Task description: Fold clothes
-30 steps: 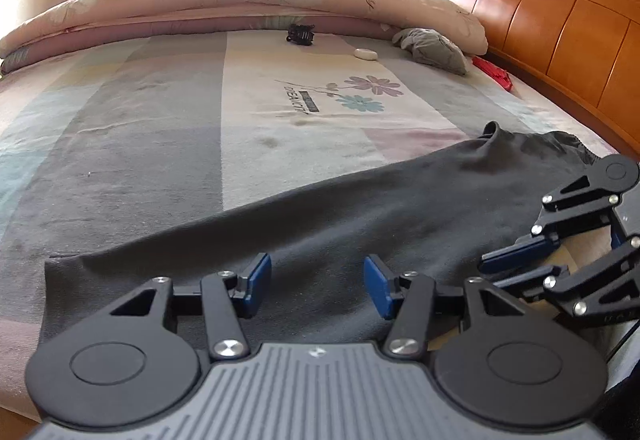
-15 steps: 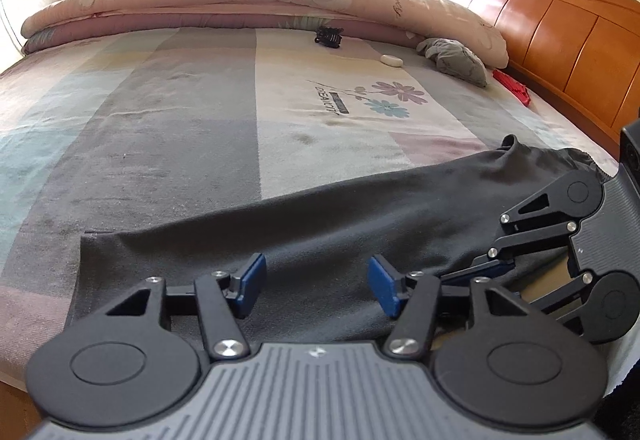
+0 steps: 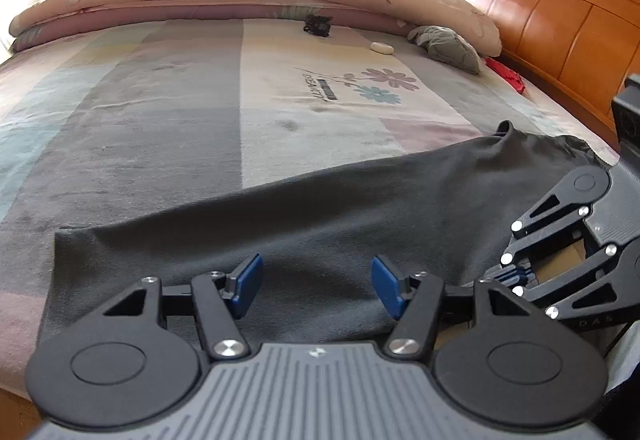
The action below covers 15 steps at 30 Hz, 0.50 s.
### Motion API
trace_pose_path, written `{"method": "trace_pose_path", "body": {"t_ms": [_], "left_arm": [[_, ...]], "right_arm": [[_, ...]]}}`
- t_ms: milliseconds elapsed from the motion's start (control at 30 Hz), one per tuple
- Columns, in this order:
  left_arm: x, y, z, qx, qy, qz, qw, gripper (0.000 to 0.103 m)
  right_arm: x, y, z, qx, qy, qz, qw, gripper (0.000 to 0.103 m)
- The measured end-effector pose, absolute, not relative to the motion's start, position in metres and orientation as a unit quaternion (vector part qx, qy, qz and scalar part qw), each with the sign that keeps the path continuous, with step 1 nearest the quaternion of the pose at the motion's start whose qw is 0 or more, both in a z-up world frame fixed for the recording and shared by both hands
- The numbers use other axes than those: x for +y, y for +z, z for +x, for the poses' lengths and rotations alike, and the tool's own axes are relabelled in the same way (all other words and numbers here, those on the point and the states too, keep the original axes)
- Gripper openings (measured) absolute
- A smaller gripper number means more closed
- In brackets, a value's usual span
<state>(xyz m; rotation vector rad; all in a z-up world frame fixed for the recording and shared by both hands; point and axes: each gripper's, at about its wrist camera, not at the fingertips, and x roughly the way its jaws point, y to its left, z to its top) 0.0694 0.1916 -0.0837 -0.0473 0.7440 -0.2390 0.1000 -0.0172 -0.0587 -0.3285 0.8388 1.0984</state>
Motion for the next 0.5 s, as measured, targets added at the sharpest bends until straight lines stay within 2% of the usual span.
{"method": "trace_pose_path", "body": {"t_ms": [133,267,400,500], "left_arm": [[0.185,-0.095,0.065,0.380,-0.108,0.033,0.918,0.064],[0.197,-0.094,0.055,0.394,-0.096,0.048,0.913,0.064],[0.203,-0.084,0.051,0.409,-0.083,0.059,0.907,0.062],[0.200,-0.071,0.059,0.384,-0.097,0.051,0.917,0.063]], "right_arm": [[-0.046,-0.041,0.104,0.356,0.468,-0.136,0.797,0.009],[-0.075,-0.064,0.130,0.399,0.355,-0.140,0.834,0.014],[-0.084,-0.071,0.104,0.403,0.375,-0.149,0.822,0.018],[-0.076,-0.066,0.103,0.405,0.389,-0.161,0.812,0.021]]}}
